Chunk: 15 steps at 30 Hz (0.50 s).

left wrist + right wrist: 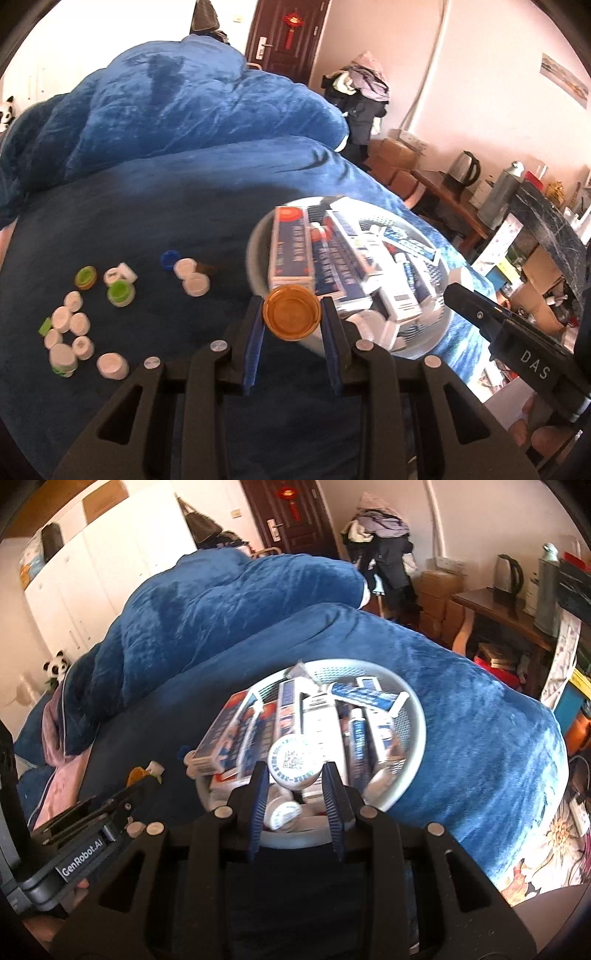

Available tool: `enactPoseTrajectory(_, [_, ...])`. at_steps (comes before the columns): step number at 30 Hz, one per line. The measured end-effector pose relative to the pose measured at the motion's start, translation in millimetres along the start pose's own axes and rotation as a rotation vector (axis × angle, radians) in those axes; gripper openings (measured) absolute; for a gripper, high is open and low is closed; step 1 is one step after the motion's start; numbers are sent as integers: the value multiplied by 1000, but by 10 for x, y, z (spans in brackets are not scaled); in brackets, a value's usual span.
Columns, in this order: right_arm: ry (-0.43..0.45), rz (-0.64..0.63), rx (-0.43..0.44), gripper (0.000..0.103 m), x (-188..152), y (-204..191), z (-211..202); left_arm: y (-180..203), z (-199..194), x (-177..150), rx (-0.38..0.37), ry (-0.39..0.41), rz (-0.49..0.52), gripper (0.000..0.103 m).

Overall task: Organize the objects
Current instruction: 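Carry both held caps up over the grey basket, then open both grippers to drop the caps into the basket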

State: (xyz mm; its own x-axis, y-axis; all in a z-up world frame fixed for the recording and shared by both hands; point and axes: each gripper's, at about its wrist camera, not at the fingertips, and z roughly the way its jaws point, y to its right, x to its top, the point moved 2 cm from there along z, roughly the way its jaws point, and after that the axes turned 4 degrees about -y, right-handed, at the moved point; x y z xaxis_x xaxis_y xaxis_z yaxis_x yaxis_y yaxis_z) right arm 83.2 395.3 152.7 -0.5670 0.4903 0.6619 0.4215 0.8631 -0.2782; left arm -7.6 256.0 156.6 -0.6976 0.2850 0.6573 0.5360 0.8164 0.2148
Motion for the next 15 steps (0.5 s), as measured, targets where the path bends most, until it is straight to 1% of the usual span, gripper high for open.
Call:
enactPoseTrajectory(6, [16,101,13,31,149,254,5,166,219,120,-108,-27,-18,31])
enactPoseTrajectory(10, [13,126,13,32,186,317,73,309,374,167,-116,-35,25,30])
enactPoseTrajectory(13, [-15,133,49,32,178,326,154,349,476,176,-151,-58,35,31])
enactPoseTrajectory(14, [-26,135,53,32,167,325,166,348,484,169,-151,-62,36,35])
enactPoseTrajectory(15, [-31,136,46,33,158,325,168,346,477,162,-140,-60,35,51])
